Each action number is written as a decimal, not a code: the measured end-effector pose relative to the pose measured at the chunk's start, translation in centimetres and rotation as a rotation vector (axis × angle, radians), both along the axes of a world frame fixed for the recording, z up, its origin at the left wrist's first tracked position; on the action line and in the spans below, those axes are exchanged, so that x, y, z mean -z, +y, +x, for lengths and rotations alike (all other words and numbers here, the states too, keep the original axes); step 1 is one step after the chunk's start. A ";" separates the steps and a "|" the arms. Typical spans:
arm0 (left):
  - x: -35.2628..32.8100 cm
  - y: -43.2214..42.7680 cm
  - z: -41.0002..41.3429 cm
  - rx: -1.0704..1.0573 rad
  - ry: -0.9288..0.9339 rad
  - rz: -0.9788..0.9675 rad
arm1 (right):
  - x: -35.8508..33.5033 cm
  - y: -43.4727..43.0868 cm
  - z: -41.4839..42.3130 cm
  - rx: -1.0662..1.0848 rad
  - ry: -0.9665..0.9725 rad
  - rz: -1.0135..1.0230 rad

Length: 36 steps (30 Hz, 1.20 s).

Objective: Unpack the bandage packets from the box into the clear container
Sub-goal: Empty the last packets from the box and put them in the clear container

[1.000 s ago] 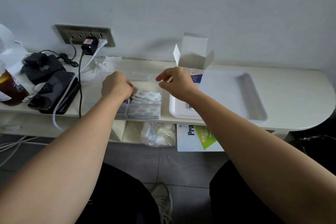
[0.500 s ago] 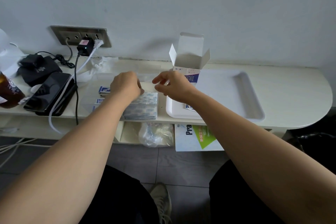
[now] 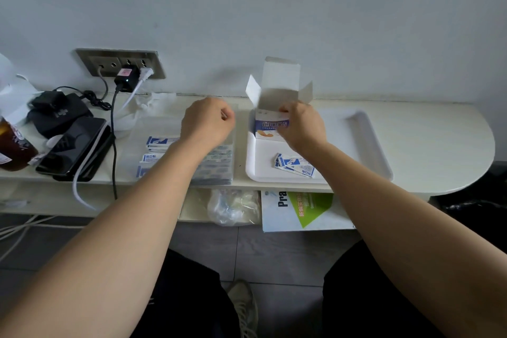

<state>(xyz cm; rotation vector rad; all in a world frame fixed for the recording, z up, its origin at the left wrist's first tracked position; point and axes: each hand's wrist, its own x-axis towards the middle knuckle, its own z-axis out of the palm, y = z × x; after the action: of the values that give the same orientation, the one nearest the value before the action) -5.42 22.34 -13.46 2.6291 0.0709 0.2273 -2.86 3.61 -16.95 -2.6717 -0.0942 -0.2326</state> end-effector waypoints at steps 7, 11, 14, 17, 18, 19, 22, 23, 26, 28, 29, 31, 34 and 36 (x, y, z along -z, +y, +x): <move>0.8 -5.3 0.8 0.138 0.076 0.022 | -0.7 -3.1 -0.4 -0.070 -0.217 0.183; 1.4 -6.9 1.3 0.180 0.161 -0.137 | -1.2 -5.4 -1.0 -0.156 -0.319 0.234; 2.0 -7.8 1.6 0.168 0.075 -0.226 | -1.0 -7.2 -1.6 -0.227 -0.337 0.218; 2.7 -8.5 1.9 0.179 0.059 -0.219 | -1.3 -8.6 -2.2 -0.273 -0.290 0.212; 2.9 -8.6 2.0 0.180 0.069 -0.207 | -1.7 -9.0 -2.5 -0.274 -0.254 0.231; 3.1 -8.9 2.2 0.179 0.073 -0.191 | -2.1 -9.5 -2.7 -0.261 -0.211 0.266; 3.4 -9.5 2.3 0.173 0.084 -0.169 | -2.6 -10.8 -3.0 -0.205 -0.179 0.403; 3.4 -9.8 2.3 0.175 0.086 -0.184 | -2.5 -11.1 -3.0 -0.182 -0.206 0.416; 3.3 -10.9 2.4 0.195 0.062 -0.205 | -2.4 -11.6 -2.3 -0.151 -0.303 0.366; 3.1 -11.7 2.3 0.209 0.047 -0.184 | -2.1 -11.7 -1.8 -0.135 -0.295 0.284; 2.9 -12.1 2.3 0.221 0.040 -0.170 | -2.0 -11.7 -1.5 -0.126 -0.260 0.227; 2.8 -13.0 2.1 0.266 0.020 -0.100 | -2.0 -11.6 -1.4 -0.119 -0.151 0.093; 2.4 -13.9 1.8 0.305 0.006 -0.004 | -2.3 -11.7 -1.5 -0.124 -0.011 0.041; 2.2 -14.3 1.7 0.317 0.001 0.014 | -2.2 -12.0 -1.4 -0.107 -0.015 0.023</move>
<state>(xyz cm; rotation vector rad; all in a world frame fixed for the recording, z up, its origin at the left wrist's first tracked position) -3.70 8.09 -15.66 2.6080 -0.3461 0.1167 -4.30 -8.36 -14.72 -2.6324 -0.2366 -0.2184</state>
